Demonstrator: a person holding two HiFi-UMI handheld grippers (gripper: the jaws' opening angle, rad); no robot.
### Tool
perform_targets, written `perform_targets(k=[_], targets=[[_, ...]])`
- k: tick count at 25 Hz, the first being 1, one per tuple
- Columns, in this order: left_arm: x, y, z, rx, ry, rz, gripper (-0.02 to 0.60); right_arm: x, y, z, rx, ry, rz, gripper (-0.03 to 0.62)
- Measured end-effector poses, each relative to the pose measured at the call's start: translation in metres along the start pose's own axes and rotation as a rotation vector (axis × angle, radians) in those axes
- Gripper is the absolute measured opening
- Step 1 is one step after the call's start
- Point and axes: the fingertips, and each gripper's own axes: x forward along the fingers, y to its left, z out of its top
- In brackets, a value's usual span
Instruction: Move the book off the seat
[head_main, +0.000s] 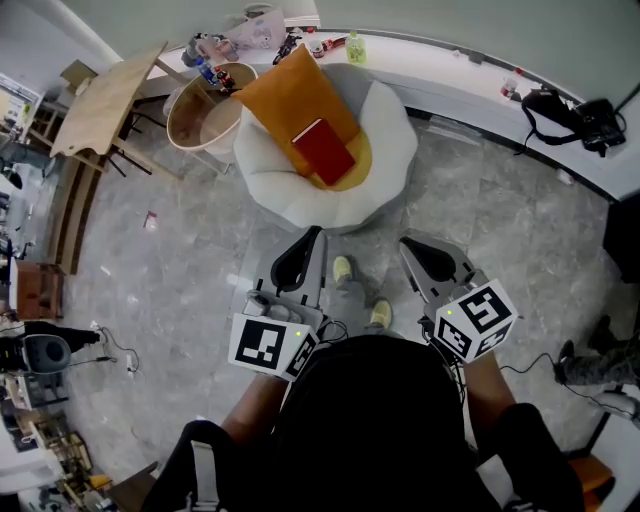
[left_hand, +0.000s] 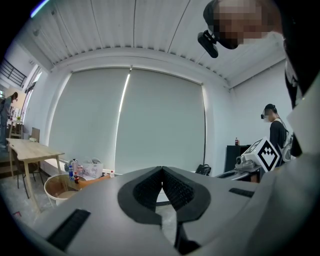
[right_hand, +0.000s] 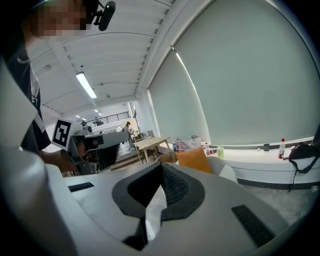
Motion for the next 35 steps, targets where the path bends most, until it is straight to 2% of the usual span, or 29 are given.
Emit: perform_targets(k=[17,35], targets=[[0.019,0.035,-0.009,-0.021,0.021,-0.003,0.003,0.037,-0.011,0.003,0.003,0.033,-0.001,0.006],[0.087,0.089,-0.016,-0.052,0.078,-0.021,0.003,0.103,-0.061,0.027,0.047,0.077,-0.038,0.006]])
